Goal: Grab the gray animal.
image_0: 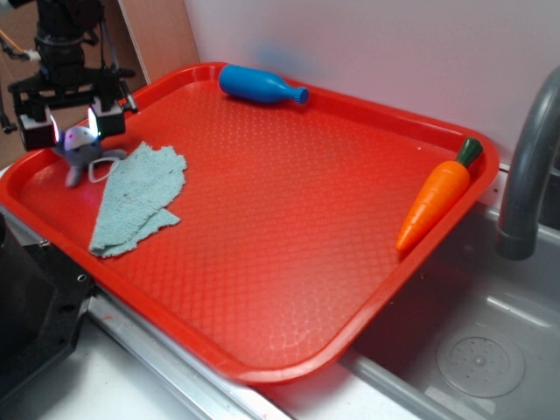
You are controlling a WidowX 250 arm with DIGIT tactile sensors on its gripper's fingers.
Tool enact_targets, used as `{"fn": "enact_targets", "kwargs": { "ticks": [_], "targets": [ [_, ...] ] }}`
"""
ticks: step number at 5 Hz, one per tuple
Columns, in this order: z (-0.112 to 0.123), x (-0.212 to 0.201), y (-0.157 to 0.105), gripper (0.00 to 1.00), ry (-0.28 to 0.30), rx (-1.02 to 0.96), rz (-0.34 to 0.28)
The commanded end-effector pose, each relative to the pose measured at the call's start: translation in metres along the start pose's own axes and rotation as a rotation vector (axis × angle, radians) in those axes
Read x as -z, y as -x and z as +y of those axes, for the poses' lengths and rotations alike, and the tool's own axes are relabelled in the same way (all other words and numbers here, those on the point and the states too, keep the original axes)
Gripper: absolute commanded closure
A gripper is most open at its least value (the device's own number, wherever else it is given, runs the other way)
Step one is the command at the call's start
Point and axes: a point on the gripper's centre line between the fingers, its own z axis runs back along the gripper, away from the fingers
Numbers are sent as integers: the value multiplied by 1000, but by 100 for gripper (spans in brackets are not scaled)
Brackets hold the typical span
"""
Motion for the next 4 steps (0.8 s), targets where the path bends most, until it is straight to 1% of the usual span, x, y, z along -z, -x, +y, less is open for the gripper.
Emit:
{"fn": "enact_targets", "kwargs": {
  "ticks": [1, 2, 3, 4],
  "targets": [
    [18, 5, 1, 100, 45, -68, -21],
    [20, 7, 1, 100, 61, -44, -20],
    [16, -17, 5, 100, 114, 80, -80],
    [13, -54, 8, 100, 176, 213, -130]
  ]
}}
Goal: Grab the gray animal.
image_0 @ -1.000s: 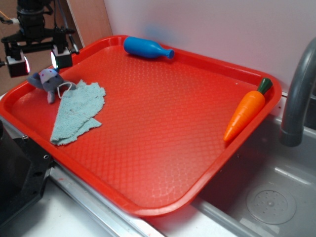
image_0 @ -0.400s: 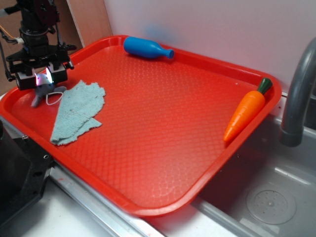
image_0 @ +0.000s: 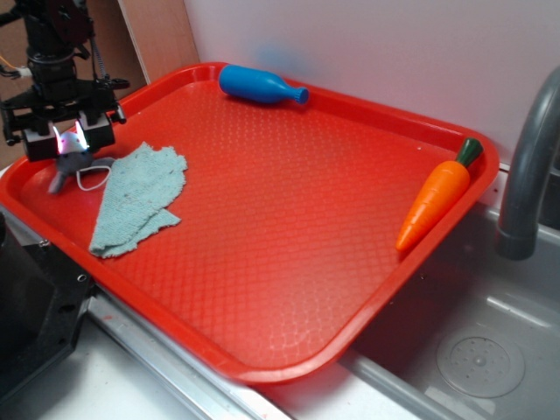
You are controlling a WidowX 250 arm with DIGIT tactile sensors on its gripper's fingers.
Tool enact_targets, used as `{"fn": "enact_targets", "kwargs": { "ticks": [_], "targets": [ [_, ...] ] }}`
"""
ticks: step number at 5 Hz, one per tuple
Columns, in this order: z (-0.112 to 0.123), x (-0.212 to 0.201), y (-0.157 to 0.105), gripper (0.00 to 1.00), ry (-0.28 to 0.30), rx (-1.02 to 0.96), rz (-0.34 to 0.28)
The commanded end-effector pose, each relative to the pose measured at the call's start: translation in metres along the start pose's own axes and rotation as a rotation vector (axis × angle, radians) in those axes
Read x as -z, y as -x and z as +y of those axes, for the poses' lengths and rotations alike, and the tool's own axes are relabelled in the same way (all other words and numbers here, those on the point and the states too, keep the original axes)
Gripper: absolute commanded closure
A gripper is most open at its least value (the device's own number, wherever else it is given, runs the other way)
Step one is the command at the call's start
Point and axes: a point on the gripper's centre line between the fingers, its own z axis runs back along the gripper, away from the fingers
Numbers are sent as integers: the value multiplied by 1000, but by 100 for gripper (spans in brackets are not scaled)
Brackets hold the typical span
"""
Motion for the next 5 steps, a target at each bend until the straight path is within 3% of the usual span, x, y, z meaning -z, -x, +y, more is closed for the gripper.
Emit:
{"fn": "enact_targets", "kwargs": {
  "ticks": [1, 2, 4, 5],
  "targets": [
    [-4, -77, 1, 100, 159, 322, -44],
    [-12, -119, 22, 100, 223, 573, 43],
    [-8, -177, 75, 100, 282, 1024, 64],
    [-13, -180, 84, 100, 286, 1064, 92]
  ]
}}
